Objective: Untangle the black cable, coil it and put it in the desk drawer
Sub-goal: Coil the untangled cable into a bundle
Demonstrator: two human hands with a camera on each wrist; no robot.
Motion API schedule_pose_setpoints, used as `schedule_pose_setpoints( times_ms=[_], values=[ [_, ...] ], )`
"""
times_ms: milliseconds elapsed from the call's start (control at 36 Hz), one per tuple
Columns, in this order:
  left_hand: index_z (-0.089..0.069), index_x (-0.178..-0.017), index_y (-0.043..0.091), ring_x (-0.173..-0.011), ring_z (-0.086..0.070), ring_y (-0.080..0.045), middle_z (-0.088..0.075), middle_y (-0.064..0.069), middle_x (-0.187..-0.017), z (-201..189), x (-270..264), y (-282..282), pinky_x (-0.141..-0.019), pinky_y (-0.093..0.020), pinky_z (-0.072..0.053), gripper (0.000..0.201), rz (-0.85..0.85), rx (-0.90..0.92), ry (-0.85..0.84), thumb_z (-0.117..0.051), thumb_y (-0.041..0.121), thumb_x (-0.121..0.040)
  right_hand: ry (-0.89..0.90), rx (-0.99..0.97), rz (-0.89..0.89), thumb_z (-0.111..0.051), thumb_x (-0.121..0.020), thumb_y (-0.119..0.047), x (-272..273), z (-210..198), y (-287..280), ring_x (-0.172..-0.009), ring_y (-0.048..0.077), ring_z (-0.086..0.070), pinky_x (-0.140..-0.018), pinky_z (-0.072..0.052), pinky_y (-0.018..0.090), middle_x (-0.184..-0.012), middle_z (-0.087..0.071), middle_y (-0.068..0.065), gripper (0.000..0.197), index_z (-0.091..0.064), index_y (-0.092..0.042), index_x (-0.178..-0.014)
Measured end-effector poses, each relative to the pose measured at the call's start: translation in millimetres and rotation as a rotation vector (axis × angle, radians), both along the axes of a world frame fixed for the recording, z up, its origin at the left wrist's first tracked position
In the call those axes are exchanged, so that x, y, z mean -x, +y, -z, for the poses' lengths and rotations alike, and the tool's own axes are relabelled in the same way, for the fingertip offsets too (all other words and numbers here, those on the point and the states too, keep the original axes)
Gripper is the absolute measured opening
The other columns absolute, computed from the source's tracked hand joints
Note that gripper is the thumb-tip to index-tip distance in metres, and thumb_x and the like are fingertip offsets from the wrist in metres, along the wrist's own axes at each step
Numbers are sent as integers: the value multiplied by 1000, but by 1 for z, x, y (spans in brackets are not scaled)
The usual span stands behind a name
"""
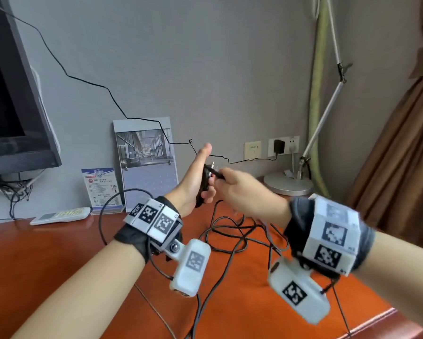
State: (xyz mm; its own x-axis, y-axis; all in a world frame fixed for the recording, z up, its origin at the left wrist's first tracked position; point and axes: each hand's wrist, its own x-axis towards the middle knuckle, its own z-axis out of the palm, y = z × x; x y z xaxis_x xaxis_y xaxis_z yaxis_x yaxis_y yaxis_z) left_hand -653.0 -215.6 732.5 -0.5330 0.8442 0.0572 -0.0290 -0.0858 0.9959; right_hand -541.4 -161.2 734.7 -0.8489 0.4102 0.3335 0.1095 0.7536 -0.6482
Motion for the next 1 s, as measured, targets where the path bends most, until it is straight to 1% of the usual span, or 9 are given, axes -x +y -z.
schedule_pose_setpoints(
  times_ms=[83, 167, 361, 444, 556, 667, 778, 917, 1000],
  values=[
    [-36, -61, 21, -40, -31, -8, -35, 8, -44, -2, -3, 10, -41, -20, -26, 43, -99, -97, -89, -50, 47, -92, 31, 80, -40, -42, -98, -21, 7, 22, -14, -69, 18, -51, -62, -45, 29, -95, -59, 10, 25, -44, -7, -119],
    [-37, -65, 19, -33, -39, -5, -46, 7, -42, -10, 9, 11, -37, -15, -33, 36, -200, -250, -283, -44, 31, -99, 45, 328, -157, -48, -97, -28, 1, 38, -17, -53, 14, -50, -52, -44, 25, -69, -54, 3, 15, -46, -16, -88],
    [-42, -69, 10, -42, -60, -11, -55, 2, -48, -51, 29, -20, -45, -18, -51, 38, -152, -612, -685, -40, 30, -101, -126, 632, -513, -49, -99, -17, -14, 72, 17, -37, 8, -34, -52, -47, 23, -40, -31, -7, 33, -50, -21, -66],
    [-44, -68, 12, -40, -55, -7, -53, 4, -51, -58, 17, -31, -39, -16, -46, 41, 20, -582, -679, -40, 35, -101, -161, 648, -509, -64, -84, -23, -8, 60, 46, -36, 7, -28, -48, -42, 22, -40, -29, -8, 25, -56, -23, -60],
    [-51, -79, 1, -48, -58, -22, -58, -12, -62, -45, 2, -41, -51, -31, -50, 41, 674, -381, -753, -48, 40, -94, -251, 455, -443, -70, -73, -21, -2, 36, 74, -40, 9, -31, -48, -40, 17, -44, -34, -5, 20, -59, -22, -56],
    [-49, -88, 0, -44, -40, -16, -42, -6, -58, -33, -11, -41, -49, -29, -38, 29, 1046, -183, -637, -53, 28, -94, -339, 299, -383, -68, -77, 7, -1, 6, 88, -53, 3, -55, -57, -46, 13, -57, -61, -9, 18, -65, -10, -73],
    [-52, -83, 10, -35, -40, -9, -36, 5, -55, -24, -15, -36, -42, -21, -35, 30, 1183, 151, -348, -54, 38, -92, -496, 55, -307, -74, -73, 4, 3, -24, 89, -52, 4, -48, -48, -36, 18, -55, -56, -10, 30, -67, -22, -61],
    [-37, -71, 16, -27, -22, -3, -30, 10, -44, -21, -42, -35, -34, -17, -16, 36, 807, 681, 503, -36, 39, -99, -808, -157, -195, -66, -80, -2, 11, -52, 71, -40, 9, -34, -42, -30, 19, -49, -41, -1, 17, -59, -8, -65],
    [-38, -62, 16, -30, -27, -11, -36, 6, -39, -11, -44, -29, -42, -21, -25, 43, 531, 825, 975, -39, 38, -99, -824, -146, -155, -57, -85, -7, 13, -64, 67, -43, 15, -41, -52, -39, 24, -46, -42, 2, 33, -49, -10, -53]
  ],
)
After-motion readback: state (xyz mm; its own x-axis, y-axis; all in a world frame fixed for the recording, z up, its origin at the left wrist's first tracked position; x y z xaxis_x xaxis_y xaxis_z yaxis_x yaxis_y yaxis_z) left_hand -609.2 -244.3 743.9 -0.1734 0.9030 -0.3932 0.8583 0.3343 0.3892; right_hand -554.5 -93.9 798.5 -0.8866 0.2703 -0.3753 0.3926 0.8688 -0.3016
